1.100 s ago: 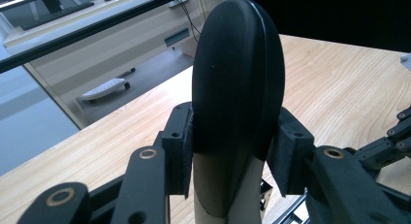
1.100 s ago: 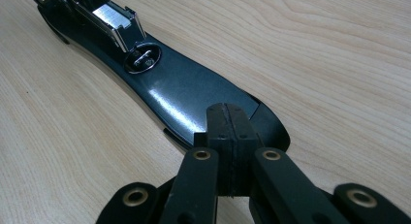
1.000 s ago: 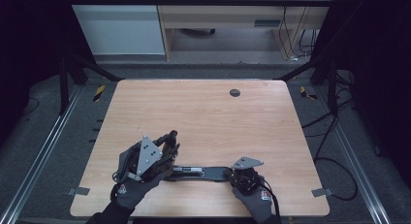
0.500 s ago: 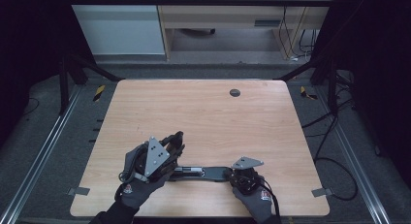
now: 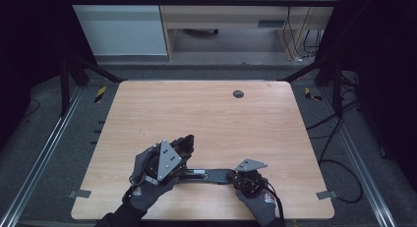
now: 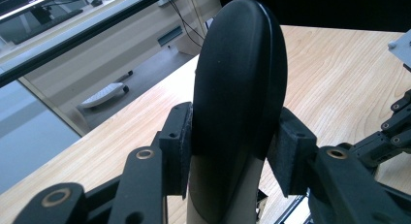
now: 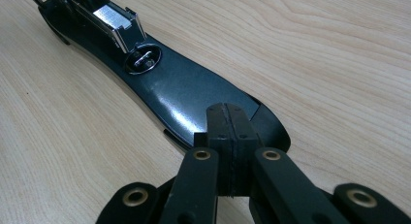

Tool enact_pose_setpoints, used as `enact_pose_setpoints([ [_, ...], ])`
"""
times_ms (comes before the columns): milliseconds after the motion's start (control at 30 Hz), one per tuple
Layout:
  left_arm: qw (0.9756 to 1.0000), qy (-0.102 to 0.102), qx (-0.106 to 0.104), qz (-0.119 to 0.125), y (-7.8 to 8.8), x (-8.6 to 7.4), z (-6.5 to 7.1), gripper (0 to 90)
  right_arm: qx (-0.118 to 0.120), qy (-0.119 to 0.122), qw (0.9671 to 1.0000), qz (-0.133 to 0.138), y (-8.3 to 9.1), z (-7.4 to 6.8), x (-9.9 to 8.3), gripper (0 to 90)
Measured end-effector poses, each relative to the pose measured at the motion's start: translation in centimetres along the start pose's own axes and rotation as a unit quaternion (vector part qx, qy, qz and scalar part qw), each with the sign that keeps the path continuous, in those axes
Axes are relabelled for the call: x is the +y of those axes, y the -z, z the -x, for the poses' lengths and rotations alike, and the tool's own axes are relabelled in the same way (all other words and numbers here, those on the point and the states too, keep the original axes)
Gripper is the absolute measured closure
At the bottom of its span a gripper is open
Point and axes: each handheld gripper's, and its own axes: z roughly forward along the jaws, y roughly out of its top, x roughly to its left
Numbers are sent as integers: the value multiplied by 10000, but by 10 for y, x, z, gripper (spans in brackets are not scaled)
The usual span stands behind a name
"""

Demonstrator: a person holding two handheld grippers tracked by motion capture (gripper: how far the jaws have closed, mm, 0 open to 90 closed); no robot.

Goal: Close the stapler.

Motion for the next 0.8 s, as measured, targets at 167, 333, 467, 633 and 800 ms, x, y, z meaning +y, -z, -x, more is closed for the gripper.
enact_pose_setpoints([
  [167, 10000, -69, -4, -20, -2, 1, 3, 553, 6, -17, 10000, -3, 0, 0, 0, 900],
  [333, 9997, -235, -19, -51, -7, 2, 10, 549, 9, -15, 10000, -2, 0, 0, 0, 900],
  [467, 9993, -364, -25, -88, -12, 3, 16, 546, 9, -27, 10000, -4, 0, -1, 0, 900],
  [633, 9990, -423, -43, -106, -15, 3, 20, 543, 14, -36, 10000, -10, 0, -1, 0, 900],
  [800, 9987, -487, -68, -127, -18, 4, 24, 539, 14, -32, 10000, -8, 0, -1, 0, 900],
])
